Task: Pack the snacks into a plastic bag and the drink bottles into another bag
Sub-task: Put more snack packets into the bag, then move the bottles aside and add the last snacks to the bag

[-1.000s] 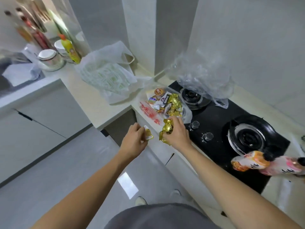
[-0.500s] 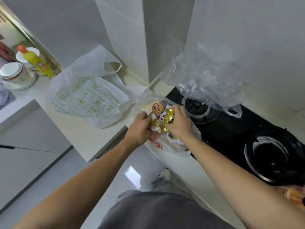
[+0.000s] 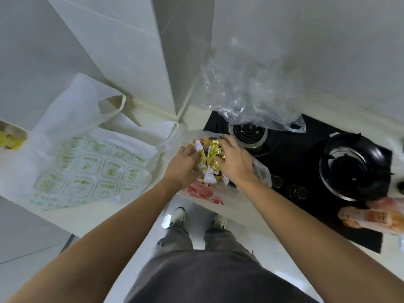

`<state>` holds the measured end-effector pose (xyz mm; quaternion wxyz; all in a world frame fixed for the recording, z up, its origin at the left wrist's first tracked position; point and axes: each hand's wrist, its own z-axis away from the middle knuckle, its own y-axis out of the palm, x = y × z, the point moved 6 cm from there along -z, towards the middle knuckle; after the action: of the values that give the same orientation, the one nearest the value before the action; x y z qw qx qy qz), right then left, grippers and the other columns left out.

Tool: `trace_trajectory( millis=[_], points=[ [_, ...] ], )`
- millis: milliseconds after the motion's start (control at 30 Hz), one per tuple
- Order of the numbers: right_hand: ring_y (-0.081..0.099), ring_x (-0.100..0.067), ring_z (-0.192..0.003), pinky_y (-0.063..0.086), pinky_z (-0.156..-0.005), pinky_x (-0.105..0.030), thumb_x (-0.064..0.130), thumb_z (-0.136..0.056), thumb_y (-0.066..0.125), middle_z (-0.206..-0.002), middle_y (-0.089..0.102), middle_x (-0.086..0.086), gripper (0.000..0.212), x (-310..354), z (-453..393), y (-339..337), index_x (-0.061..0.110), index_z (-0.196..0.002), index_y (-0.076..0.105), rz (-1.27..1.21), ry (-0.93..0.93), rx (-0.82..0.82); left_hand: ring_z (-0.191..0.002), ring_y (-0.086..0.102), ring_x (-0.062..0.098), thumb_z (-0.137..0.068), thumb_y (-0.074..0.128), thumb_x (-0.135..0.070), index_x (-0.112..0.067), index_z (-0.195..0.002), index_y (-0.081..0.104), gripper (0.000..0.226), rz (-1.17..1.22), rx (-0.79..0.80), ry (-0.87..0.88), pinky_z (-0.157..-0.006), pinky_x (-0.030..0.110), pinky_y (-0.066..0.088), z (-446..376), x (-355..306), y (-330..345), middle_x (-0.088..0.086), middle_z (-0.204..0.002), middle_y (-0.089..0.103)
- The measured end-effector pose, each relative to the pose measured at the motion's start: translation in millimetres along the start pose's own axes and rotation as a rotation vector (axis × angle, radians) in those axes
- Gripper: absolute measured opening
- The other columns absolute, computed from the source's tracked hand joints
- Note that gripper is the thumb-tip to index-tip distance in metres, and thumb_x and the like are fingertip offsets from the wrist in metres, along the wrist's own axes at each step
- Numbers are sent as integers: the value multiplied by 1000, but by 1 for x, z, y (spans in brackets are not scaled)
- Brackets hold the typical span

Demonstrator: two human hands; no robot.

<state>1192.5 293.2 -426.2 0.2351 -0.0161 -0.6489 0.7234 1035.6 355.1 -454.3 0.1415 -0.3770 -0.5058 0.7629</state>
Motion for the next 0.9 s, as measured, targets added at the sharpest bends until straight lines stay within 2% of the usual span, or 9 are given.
trace_trajectory(
  millis=[133, 233, 467, 533, 667, 767, 900],
  points=[
    [68, -25, -107, 60, -75, -40, 38, -91, 73, -155, 39, 3, 54, 7, 7, -2, 23, -139, 54, -10, 58, -40, -106, 47, 26, -81, 73, -46, -17, -102, 60, 37, -59, 3, 101, -77, 42, 51, 6, 11, -9, 4, -115, 49],
    [67, -23, -106, 60, -69, -38, 39, -92, 70, -150, 42, 3, 50, 11, 17, -6, 24, -136, 55, -36, 85, -87, -107, 49, 22, -84, 70, -53, -21, -103, 59, 38, -90, -44, 158, -77, 39, 49, 13, 17, -18, 1, -115, 50],
    [65, -29, -105, 50, -68, -35, 39, -95, 64, -134, 52, -3, 48, -2, 62, -21, 20, -138, 55, -66, 250, -173, -106, 53, 28, -86, 62, -48, -17, -106, 62, 37, -103, -147, 327, -77, 41, 51, 19, -17, -42, 5, -119, 56],
    [61, -28, -108, 55, -75, -40, 41, -94, 64, -130, 52, -1, 48, -12, 78, -26, 21, -137, 55, -40, 271, -195, -109, 53, 28, -86, 62, -48, -16, -109, 63, 39, -82, -154, 377, -79, 42, 50, 18, -38, -43, 6, -121, 56],
    [52, -25, -110, 58, -69, -40, 42, -95, 61, -125, 52, 0, 45, -42, 120, -36, 24, -135, 54, -3, 307, -242, -107, 51, 28, -86, 58, -49, -18, -108, 62, 37, -110, -115, 491, -82, 46, 50, 19, -97, -29, 4, -113, 54],
    [53, -31, -109, 58, -77, -45, 42, -93, 63, -127, 57, -5, 50, -82, 160, -49, 16, -137, 57, 16, 349, -305, -107, 51, 27, -89, 55, -52, -19, -111, 62, 40, -165, -89, 590, -79, 43, 50, 23, -155, -10, 4, -114, 54],
    [51, -30, -122, 55, -89, -46, 43, -93, 64, -138, 55, -5, 57, -148, 236, -63, 17, -143, 52, 11, 487, -369, -110, 50, 25, -92, 47, -58, -21, -128, 59, 53, -234, -69, 714, -82, 42, 49, 35, -249, 26, 2, -119, 53]
  ],
)
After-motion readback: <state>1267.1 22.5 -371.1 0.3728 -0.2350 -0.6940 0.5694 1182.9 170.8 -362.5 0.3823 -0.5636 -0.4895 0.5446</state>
